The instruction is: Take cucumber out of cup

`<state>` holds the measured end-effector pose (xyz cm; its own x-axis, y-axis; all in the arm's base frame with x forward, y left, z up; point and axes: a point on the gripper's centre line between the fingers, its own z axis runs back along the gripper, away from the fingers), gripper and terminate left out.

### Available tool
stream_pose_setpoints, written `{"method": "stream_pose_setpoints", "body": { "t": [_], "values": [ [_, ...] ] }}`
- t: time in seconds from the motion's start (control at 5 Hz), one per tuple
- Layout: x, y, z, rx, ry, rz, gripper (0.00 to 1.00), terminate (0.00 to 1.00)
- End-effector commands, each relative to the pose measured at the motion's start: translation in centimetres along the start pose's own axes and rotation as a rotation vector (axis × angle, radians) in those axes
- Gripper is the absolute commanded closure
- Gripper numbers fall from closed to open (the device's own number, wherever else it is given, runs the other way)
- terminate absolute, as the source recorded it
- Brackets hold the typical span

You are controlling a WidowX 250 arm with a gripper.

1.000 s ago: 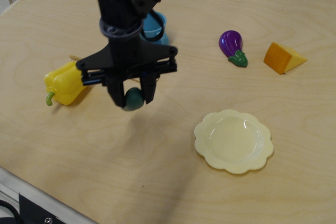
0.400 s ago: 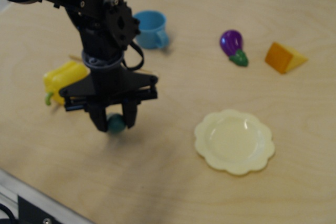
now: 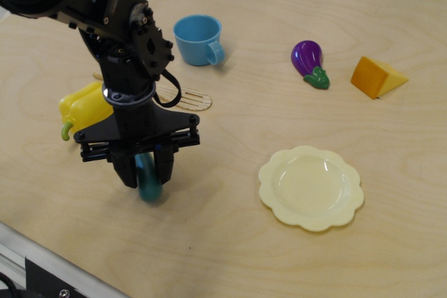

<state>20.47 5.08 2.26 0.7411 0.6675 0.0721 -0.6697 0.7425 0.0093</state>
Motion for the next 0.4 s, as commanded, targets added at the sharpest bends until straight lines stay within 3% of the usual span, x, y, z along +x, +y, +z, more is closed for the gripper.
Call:
{"method": "stream_pose_setpoints", "body": {
  "t": [0.0,0.2],
  "values": [
    [2.2,0.9,1.4,-0.014,-0.028,0.017,0.0,0.0],
    [2.7,0.9,2.6,-0.02,-0.051,0.026,0.0,1.0]
  ]
}}
